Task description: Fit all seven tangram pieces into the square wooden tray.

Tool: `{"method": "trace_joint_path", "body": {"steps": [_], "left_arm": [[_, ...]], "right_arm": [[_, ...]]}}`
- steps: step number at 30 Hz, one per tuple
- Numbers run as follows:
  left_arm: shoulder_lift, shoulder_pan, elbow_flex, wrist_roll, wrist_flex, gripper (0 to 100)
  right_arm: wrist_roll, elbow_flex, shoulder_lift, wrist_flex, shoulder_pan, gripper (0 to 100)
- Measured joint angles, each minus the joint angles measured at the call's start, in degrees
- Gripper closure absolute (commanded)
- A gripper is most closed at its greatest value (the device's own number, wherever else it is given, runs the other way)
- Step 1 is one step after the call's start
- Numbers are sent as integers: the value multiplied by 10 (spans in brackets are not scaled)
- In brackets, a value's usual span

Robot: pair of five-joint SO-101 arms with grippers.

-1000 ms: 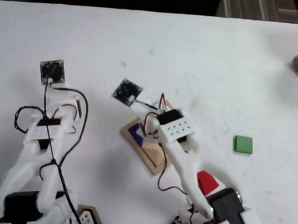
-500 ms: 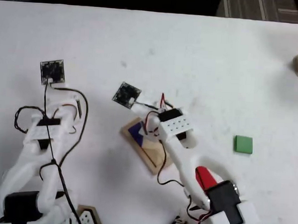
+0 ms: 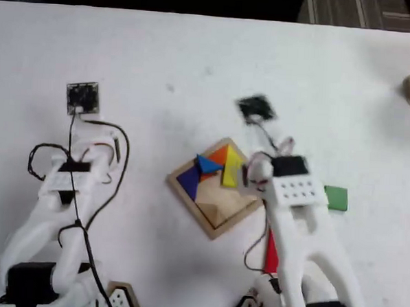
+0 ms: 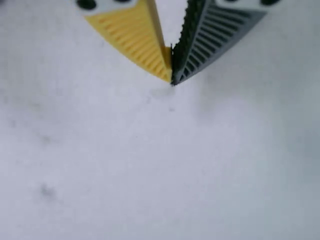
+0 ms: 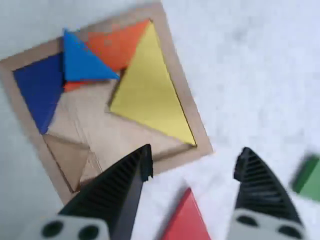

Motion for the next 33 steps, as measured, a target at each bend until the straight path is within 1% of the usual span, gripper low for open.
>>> {"method": "trace_joint_path", "body": {"steps": [2,3,5,8,10,14,17,20,23,26,30,33], "left_arm": [[1,28,-8,0,1,978],[1,46,-19,0,7,978],[2,84,-51,0,34,978],[2,143,-108,0,87,978],[5,185,-143,0,111,978],[66,277,-215,0,118,978],[160,321,-283,0,118,978],[262,331,-341,0,118,978],[324,331,-361,0,118,978],[332,332,-363,0,121,978],[332,332,-367,0,165,978],[332,332,-367,0,180,978]], "right_arm": [[-6,39,-28,2,31,974],[-5,54,-40,2,45,991],[10,83,-67,2,86,967],[43,118,-100,-4,132,980],[52,142,-114,-24,166,979],[61,165,-120,-55,213,964],[61,170,-121,-59,228,960],[62,171,-120,-62,225,960],[62,171,-120,-65,227,960],[62,171,-120,-76,229,960],[62,171,-120,-78,230,960],[62,171,-120,-78,229,960]]}}
